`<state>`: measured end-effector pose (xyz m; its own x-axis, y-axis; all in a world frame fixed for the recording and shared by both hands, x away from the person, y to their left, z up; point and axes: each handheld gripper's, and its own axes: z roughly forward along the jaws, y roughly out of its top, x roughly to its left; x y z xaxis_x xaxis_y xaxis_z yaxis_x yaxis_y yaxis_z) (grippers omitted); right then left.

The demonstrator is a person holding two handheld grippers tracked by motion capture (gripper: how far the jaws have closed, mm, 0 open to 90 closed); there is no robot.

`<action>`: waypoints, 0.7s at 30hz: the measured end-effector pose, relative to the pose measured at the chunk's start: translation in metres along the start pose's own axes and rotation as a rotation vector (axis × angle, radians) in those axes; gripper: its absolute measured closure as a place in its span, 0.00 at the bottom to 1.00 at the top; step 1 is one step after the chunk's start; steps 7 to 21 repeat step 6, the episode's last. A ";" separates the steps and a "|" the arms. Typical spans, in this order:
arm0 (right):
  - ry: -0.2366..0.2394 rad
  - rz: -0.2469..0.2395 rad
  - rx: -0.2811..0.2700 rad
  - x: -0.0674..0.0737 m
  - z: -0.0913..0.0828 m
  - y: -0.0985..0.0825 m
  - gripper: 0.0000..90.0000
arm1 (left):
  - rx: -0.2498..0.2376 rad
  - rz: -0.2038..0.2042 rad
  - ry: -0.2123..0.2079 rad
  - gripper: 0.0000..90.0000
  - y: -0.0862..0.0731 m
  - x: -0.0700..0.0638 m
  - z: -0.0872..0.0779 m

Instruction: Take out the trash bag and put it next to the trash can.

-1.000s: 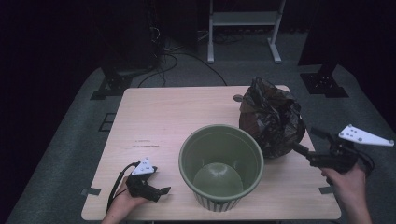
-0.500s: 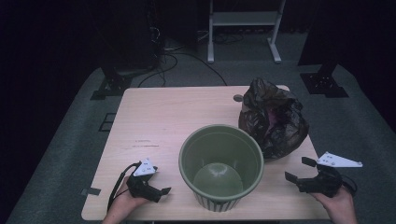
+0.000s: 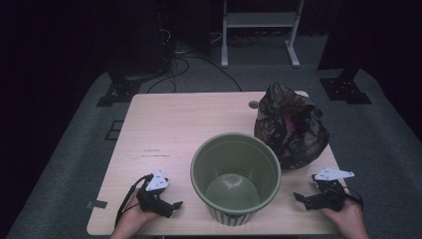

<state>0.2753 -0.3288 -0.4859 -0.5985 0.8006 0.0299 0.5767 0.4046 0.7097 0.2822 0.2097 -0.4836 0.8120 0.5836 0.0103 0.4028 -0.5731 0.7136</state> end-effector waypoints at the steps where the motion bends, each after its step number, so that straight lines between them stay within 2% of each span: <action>1: -0.010 -0.005 0.007 0.001 0.002 -0.001 0.00 | 0.000 0.000 0.000 0.00 0.000 0.000 0.000; 21: -0.017 -0.009 0.001 0.001 0.003 -0.001 0.00 | 0.000 -0.002 0.004 0.00 0.000 0.000 0.000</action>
